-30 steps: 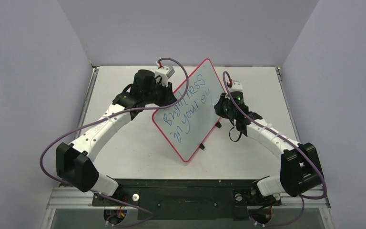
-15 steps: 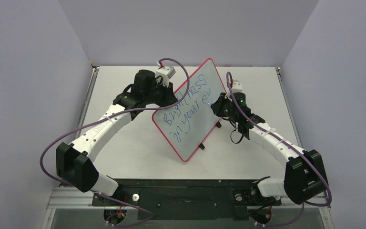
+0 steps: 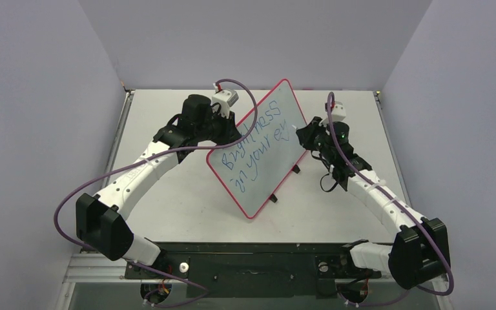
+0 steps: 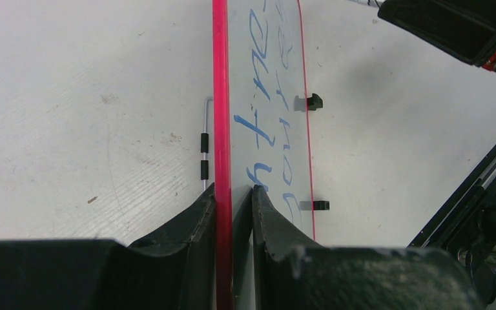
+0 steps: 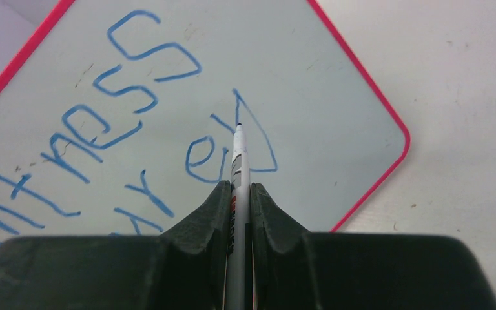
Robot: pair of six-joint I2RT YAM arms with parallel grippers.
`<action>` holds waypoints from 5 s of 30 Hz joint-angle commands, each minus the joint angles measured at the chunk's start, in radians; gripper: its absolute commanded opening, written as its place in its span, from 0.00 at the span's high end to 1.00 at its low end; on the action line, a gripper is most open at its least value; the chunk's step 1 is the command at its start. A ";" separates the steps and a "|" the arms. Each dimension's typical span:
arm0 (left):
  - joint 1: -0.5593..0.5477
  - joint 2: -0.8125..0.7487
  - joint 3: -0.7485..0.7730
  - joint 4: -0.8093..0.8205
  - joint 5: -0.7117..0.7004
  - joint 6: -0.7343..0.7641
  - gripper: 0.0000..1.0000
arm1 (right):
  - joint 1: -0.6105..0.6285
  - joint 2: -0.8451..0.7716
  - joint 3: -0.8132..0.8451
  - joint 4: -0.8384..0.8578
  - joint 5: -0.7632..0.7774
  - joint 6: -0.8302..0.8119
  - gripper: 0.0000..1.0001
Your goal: Write a sentence on the whiteboard
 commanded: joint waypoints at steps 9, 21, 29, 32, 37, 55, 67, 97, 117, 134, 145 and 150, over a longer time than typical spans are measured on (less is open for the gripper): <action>-0.001 -0.031 0.008 0.017 -0.079 0.111 1.00 | -0.116 0.174 0.108 0.153 -0.178 0.066 1.00; 0.000 -0.028 0.008 0.017 -0.080 0.110 1.00 | -0.134 0.245 0.112 0.221 -0.238 0.109 1.00; 0.000 -0.030 0.005 0.016 -0.083 0.112 1.00 | -0.141 0.276 0.127 0.213 -0.225 0.111 1.00; 0.000 -0.030 0.005 0.017 -0.084 0.112 1.00 | -0.143 0.284 0.132 0.212 -0.220 0.110 1.00; -0.002 -0.030 0.006 0.016 -0.083 0.111 1.00 | -0.144 0.304 0.152 0.217 -0.224 0.114 1.00; -0.002 -0.029 0.006 0.016 -0.089 0.114 1.00 | -0.117 0.295 0.132 0.230 -0.270 0.116 1.00; -0.001 -0.031 0.006 0.016 -0.087 0.113 1.00 | -0.100 0.251 0.064 0.206 -0.256 0.094 1.00; -0.007 -0.033 0.004 0.017 -0.087 0.114 1.00 | -0.113 0.292 0.137 0.111 -0.145 0.041 1.00; -0.010 -0.032 0.004 0.013 -0.090 0.115 1.00 | -0.151 0.210 0.159 0.078 -0.126 0.035 1.00; -0.013 -0.035 0.003 0.011 -0.091 0.121 1.00 | -0.207 0.340 0.302 0.069 -0.227 0.053 1.00; -0.015 -0.036 0.002 0.011 -0.092 0.123 1.00 | -0.207 0.385 0.337 0.065 -0.246 0.059 1.00; -0.015 -0.038 0.003 0.010 -0.093 0.123 1.00 | -0.207 0.394 0.338 0.057 -0.265 0.052 1.00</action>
